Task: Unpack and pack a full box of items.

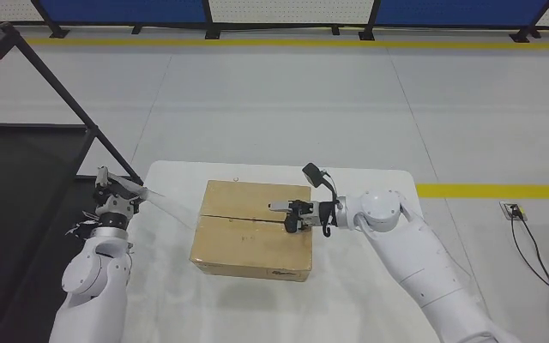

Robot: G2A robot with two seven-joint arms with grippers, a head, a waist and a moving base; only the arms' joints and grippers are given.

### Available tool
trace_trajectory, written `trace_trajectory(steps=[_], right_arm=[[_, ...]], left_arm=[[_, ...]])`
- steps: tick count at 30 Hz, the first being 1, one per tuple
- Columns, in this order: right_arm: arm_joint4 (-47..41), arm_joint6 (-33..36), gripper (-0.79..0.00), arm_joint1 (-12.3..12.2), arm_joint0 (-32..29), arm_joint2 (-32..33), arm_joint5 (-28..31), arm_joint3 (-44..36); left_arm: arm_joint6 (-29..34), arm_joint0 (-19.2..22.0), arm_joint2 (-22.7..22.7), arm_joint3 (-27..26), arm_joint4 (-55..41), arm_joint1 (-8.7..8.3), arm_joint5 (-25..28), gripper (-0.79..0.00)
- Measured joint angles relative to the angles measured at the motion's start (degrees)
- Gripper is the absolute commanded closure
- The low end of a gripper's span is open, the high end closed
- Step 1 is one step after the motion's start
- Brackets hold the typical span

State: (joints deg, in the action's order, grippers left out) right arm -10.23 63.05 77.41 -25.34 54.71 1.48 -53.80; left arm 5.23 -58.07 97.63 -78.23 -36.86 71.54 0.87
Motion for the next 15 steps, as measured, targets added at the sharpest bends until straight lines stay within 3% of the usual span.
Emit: trace_trajectory(steps=[15], right_arm=[[-0.67,-2.02,-0.785,-0.06,-0.76,0.56,-0.09,-0.73]], left_arm=[[0.51,-5.78,-0.34,-13.60,6.99,-0.15,5.17,-0.785]])
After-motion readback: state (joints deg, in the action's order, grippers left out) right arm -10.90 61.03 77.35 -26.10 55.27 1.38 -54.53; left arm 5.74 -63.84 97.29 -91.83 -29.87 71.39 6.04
